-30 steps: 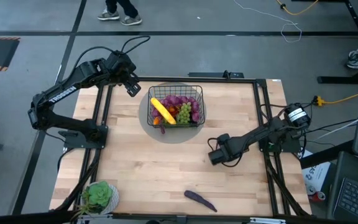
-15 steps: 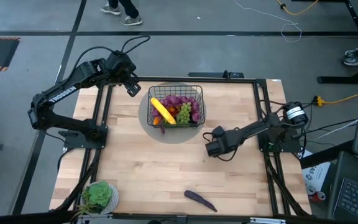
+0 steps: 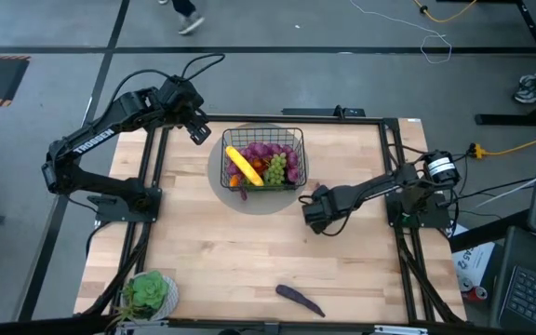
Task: Build produce basket
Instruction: Put the pink peach into the wire basket
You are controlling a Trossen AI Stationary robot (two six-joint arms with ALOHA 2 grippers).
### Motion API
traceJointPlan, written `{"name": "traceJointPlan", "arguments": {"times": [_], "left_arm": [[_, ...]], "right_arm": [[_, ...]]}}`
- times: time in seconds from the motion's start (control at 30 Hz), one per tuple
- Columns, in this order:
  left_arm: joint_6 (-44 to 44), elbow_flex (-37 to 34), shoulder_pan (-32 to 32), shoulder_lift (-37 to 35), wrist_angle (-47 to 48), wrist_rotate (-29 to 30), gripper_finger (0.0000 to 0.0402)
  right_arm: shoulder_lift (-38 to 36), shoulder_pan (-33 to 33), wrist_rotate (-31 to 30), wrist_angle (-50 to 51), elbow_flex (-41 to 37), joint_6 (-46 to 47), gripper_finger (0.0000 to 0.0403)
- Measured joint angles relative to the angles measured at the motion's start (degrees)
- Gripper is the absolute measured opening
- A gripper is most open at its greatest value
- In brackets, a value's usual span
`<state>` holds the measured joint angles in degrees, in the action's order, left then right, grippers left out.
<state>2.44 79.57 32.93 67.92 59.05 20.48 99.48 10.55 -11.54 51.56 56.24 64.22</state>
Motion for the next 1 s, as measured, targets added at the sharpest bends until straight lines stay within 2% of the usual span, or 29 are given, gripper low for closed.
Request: {"name": "traceJointPlan", "arguments": {"times": [0.13, 0.37, 0.5, 0.63, 0.83, 1.0], "left_arm": [[0.0, 0.0, 0.0, 0.0, 0.01, 0.01, 0.0208], [0.0, 0.0, 0.0, 0.0, 0.01, 0.01, 0.0208], [0.0, 0.0, 0.0, 0.0, 0.01, 0.01, 0.0208], [0.0, 0.0, 0.0, 0.0, 0.01, 0.0, 0.0208], [-0.01, 0.01, 0.0, 0.0, 0.01, 0.01, 0.0208], [-0.02, 0.02, 0.0, 0.0, 0.01, 0.01, 0.0208]], "right_arm": [[0.0, 0.13, 5.22, 1.12, 1.7, -0.04, 0.0208], [0.0, 0.15, 17.92, 1.15, 5.84, -0.77, 0.0208], [0.0, 0.28, 20.52, 1.17, 10.09, -5.31, 0.0208], [-0.03, 0.28, 17.04, 1.61, 15.94, -10.61, 0.0208], [-0.07, 0.28, 6.92, 6.06, 25.06, -18.12, 0.0208], [-0.11, 0.28, -1.1, 10.01, 29.78, -20.89, 0.0208]]}}
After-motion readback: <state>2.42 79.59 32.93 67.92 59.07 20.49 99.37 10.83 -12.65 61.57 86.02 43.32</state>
